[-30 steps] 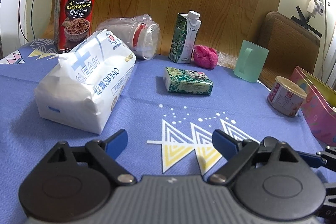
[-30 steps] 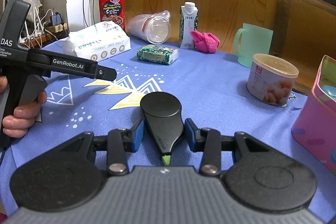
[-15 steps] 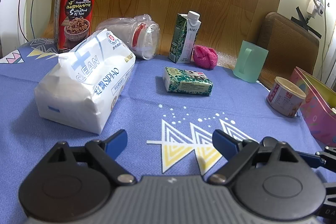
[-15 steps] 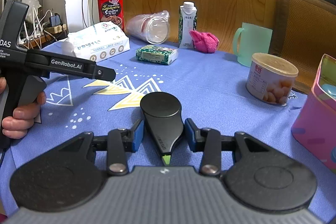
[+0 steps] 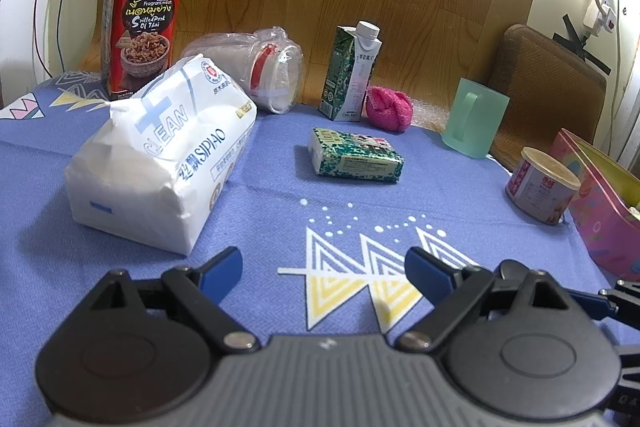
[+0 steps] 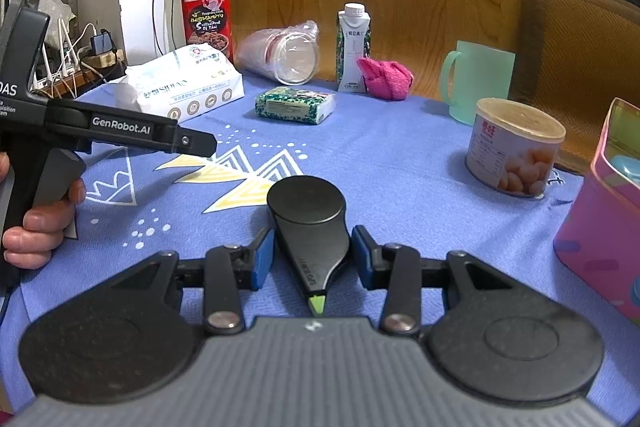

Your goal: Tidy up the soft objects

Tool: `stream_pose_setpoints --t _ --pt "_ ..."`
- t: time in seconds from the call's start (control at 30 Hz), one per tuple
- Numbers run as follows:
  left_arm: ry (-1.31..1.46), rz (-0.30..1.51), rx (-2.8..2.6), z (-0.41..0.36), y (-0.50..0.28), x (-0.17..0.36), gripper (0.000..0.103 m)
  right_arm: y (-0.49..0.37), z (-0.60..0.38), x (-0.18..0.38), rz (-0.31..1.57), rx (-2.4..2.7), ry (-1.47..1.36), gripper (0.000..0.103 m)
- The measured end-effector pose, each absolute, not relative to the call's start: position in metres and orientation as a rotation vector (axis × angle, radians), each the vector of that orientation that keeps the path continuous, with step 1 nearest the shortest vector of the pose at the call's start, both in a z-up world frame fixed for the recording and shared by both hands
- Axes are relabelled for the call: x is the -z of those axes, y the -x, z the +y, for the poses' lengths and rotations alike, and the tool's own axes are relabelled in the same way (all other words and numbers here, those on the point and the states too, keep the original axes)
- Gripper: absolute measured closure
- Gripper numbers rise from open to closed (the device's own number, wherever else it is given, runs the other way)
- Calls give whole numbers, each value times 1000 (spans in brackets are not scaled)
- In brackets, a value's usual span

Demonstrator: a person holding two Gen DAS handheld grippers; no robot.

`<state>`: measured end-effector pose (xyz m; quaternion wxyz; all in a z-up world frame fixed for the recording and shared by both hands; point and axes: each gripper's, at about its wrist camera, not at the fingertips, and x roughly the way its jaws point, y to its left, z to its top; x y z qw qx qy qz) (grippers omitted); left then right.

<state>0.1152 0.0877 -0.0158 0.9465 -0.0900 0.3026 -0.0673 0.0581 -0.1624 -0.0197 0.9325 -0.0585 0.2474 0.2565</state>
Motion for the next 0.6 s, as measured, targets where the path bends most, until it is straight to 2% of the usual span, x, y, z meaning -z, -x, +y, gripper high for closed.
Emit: stream_pose_setpoints --t 0.33,0.6 --pt "260 644 258 80 -94 11 8 -47 -165 19 523 -540 72 58" --pt "374 737 500 50 -79 4 7 -32 -167 18 539 -578 -1 59"
